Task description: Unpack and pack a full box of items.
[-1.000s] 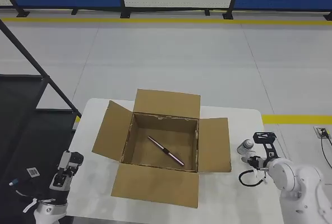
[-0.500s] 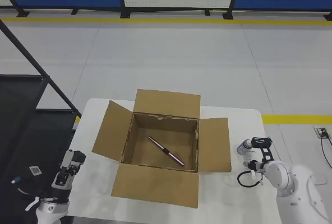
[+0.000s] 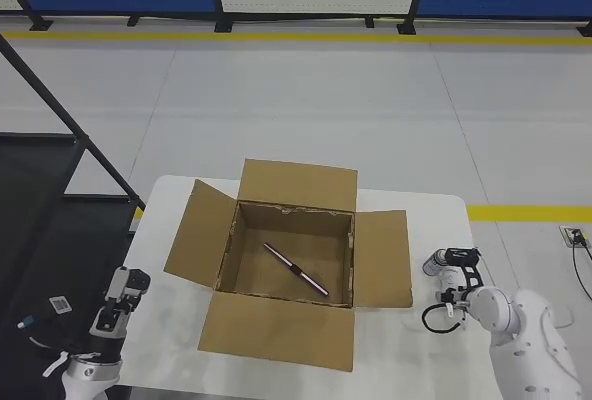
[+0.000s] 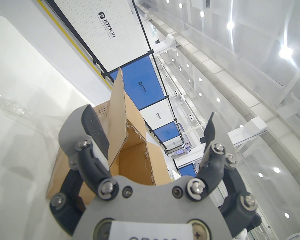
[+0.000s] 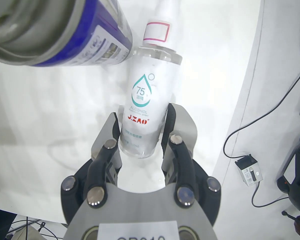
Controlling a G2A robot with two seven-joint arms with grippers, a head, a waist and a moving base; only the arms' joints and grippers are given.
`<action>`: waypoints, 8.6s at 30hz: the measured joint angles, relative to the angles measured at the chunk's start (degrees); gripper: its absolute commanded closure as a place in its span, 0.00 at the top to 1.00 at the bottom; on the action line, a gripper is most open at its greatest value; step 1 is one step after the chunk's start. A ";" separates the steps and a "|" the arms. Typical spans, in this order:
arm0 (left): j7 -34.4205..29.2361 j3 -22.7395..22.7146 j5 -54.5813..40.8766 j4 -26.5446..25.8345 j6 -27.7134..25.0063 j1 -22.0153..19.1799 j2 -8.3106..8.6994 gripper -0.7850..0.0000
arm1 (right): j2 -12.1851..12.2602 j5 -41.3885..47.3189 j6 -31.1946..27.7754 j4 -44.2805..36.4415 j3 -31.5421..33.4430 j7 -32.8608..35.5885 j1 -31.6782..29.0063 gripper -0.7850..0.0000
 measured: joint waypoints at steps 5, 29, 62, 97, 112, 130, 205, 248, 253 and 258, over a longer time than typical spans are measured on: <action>-0.11 -0.11 -0.14 0.02 -0.08 0.08 0.04 1.00 | 0.27 1.18 0.95 -0.72 0.96 -2.31 -0.84 0.00; 0.39 -1.88 -3.08 0.49 -1.96 0.95 0.18 1.00 | 0.82 -4.64 -3.43 -49.13 -7.56 -10.55 -11.20 0.00; 1.70 -4.21 -5.92 1.46 -3.29 2.94 -0.06 1.00 | -21.73 16.76 -11.58 36.80 -65.41 -7.53 44.83 0.00; 1.52 -2.94 -4.34 1.59 -2.68 2.12 -0.31 1.00 | -31.79 14.82 -10.80 52.78 -67.09 -15.59 48.74 0.45; 0.69 -2.38 -3.80 1.38 -2.61 1.90 -0.30 1.00 | -23.71 9.09 -8.71 32.69 -59.29 -14.60 41.80 0.47; 0.79 -2.12 -2.65 1.16 -2.45 1.90 -0.31 1.00 | -9.04 -9.17 -6.44 -24.37 -26.25 -3.28 7.44 1.00; 4.20 -1.30 -1.03 1.17 -0.83 0.78 -0.30 1.00 | -6.35 -1.13 -12.68 -29.23 -23.34 -2.49 13.43 0.00; 4.00 -0.49 0.91 0.59 -1.29 1.62 -0.45 1.00 | -15.11 5.02 -9.48 25.40 -46.62 -12.65 35.45 0.55; 4.70 -0.37 0.91 0.60 -1.09 1.58 -0.52 1.00 | -14.62 3.52 -9.06 22.12 -45.62 -13.01 34.15 0.72; 5.78 -0.05 1.09 0.45 -0.09 1.20 -0.62 1.00 | -13.18 2.12 -9.05 14.11 -42.66 -13.19 30.15 1.00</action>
